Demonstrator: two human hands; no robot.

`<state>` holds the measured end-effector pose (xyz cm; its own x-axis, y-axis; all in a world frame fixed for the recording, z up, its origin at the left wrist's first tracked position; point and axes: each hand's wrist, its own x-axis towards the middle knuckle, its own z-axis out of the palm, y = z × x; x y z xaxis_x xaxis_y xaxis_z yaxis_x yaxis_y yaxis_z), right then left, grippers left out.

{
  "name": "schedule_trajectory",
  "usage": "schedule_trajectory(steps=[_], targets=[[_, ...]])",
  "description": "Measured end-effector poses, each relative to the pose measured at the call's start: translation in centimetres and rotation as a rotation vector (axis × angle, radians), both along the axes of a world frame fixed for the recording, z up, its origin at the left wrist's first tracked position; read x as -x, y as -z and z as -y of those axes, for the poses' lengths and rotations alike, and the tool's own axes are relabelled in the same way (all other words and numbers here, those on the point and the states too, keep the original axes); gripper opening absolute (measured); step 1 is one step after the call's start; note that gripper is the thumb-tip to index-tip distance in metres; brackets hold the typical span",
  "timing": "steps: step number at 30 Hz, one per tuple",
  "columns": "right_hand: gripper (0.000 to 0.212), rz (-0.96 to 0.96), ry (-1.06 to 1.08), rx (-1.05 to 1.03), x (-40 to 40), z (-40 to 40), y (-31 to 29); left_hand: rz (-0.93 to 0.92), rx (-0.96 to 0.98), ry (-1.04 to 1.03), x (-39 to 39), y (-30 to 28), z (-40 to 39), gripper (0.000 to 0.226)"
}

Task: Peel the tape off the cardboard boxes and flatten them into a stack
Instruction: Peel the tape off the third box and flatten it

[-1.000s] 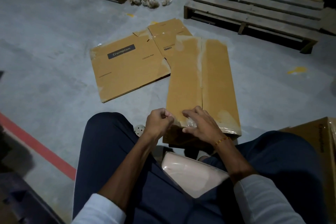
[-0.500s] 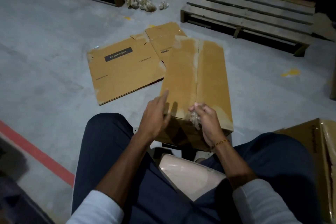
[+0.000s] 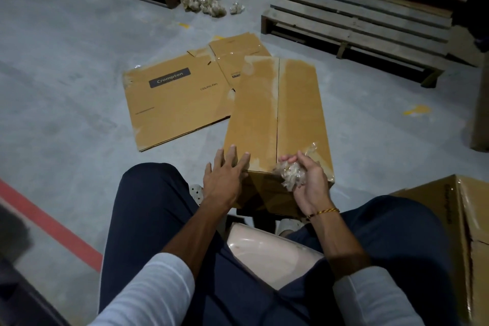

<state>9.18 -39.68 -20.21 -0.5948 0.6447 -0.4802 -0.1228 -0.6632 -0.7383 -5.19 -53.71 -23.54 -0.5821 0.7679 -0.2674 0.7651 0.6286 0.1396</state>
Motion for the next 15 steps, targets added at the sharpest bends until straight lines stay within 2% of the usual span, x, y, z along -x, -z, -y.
schedule_trajectory(steps=[5, 10, 12, 15], targets=[[0.029, 0.436, -0.235, -0.442, -0.9, 0.1, -1.9, -0.008, 0.018, -0.003, -0.5, 0.5, 0.2, 0.056], [0.039, 0.796, -0.248, -0.793, -3.5, -2.4, -2.3, 0.024, 0.094, -0.121, 0.8, 1.3, 1.2, 0.071], [0.045, 0.880, -0.384, -0.913, -4.4, -2.8, -2.1, 0.060, 0.106, -0.158, 1.5, 1.4, 1.7, 0.068], [0.033, 0.941, -0.590, -1.018, -4.5, -2.3, -0.8, 0.072, 0.106, -0.176, 1.7, 1.5, 1.9, 0.065]])
